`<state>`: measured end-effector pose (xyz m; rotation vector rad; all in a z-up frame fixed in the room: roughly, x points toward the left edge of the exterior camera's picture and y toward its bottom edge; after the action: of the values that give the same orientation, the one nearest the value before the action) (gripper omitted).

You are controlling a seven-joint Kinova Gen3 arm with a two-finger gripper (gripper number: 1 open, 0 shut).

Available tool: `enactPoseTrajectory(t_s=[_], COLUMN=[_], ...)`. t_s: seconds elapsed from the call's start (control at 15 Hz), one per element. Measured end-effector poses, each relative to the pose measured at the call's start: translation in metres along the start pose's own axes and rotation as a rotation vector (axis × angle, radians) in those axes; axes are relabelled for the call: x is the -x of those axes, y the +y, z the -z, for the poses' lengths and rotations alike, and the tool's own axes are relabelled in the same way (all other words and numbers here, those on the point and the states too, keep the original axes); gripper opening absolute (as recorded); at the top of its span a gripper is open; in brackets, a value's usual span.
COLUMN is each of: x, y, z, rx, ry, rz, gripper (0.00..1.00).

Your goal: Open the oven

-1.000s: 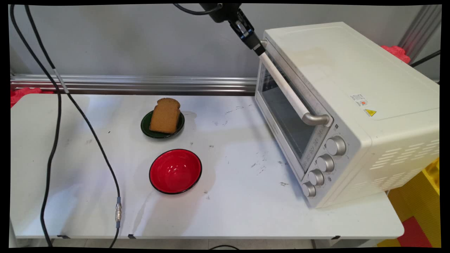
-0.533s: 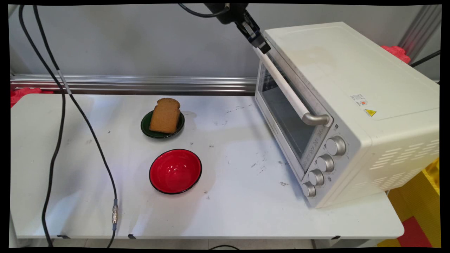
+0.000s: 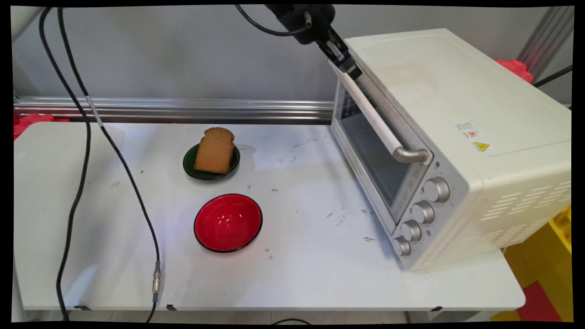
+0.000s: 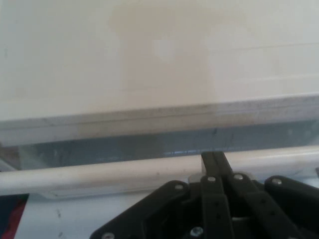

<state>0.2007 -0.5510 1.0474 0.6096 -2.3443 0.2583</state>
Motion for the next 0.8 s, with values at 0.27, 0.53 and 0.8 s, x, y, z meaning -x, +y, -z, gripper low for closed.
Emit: enactPoseTrajectory(t_s=[0.27, 0.53, 0.8], x=[0.002, 0.002, 0.003], y=[0.001, 0.002, 0.002], z=[-0.016, -0.029, -0.038], rx=[0.006, 0.009, 0.010], ry=[0.015, 0.035, 0.047], rz=[0.016, 0.029, 0.035], gripper=[0.00, 0.00, 0.00])
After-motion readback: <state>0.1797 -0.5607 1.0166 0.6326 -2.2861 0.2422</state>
